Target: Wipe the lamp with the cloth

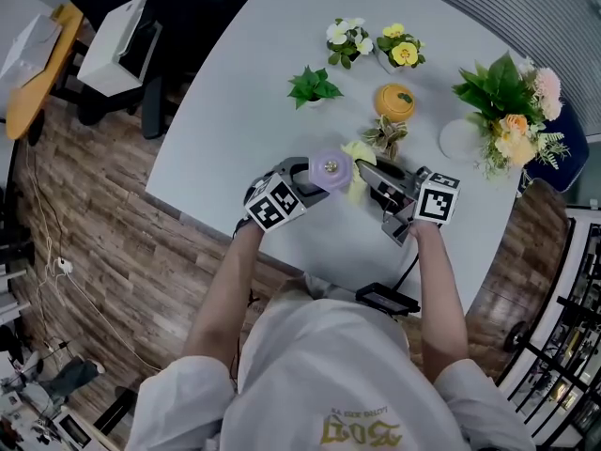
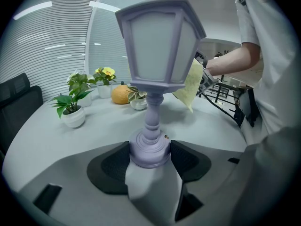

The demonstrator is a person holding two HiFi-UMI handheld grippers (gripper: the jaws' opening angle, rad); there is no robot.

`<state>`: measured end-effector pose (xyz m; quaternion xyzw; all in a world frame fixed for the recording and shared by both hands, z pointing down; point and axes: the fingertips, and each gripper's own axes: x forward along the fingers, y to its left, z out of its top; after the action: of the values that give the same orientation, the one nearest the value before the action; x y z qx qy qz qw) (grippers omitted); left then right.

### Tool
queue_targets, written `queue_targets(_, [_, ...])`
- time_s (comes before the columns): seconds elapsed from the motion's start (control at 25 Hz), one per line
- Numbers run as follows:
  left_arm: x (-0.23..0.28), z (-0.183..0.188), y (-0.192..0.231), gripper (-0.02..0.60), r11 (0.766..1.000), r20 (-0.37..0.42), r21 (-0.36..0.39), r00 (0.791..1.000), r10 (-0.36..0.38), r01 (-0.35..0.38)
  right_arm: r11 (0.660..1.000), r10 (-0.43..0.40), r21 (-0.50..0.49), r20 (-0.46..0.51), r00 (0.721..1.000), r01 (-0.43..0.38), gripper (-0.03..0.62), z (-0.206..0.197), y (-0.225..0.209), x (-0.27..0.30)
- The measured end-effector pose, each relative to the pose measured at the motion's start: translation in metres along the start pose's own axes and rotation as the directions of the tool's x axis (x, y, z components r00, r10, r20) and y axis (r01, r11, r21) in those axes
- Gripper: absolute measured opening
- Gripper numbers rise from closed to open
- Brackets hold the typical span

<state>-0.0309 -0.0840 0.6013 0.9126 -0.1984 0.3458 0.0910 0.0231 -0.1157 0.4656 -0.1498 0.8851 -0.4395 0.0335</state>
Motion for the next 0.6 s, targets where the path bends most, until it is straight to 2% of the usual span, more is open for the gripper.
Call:
queue_targets(0.28, [0.0, -0.001, 0.0, 0.276, 1.0, 0.001, 0.0, 1.0, 0.0, 0.0, 1.0, 0.014, -0.01, -0.051, 0.999, -0.015, 0.063, -0.016, 0.008, -0.004])
queue_targets(0.6, [0.0, -0.003, 0.0, 0.276, 1.0, -0.016, -0.006, 1.0, 0.002, -0.003, 1.0, 0.0, 0.015, -0.044, 0.999, 0.001, 0.063, -0.019, 0.002, -0.004])
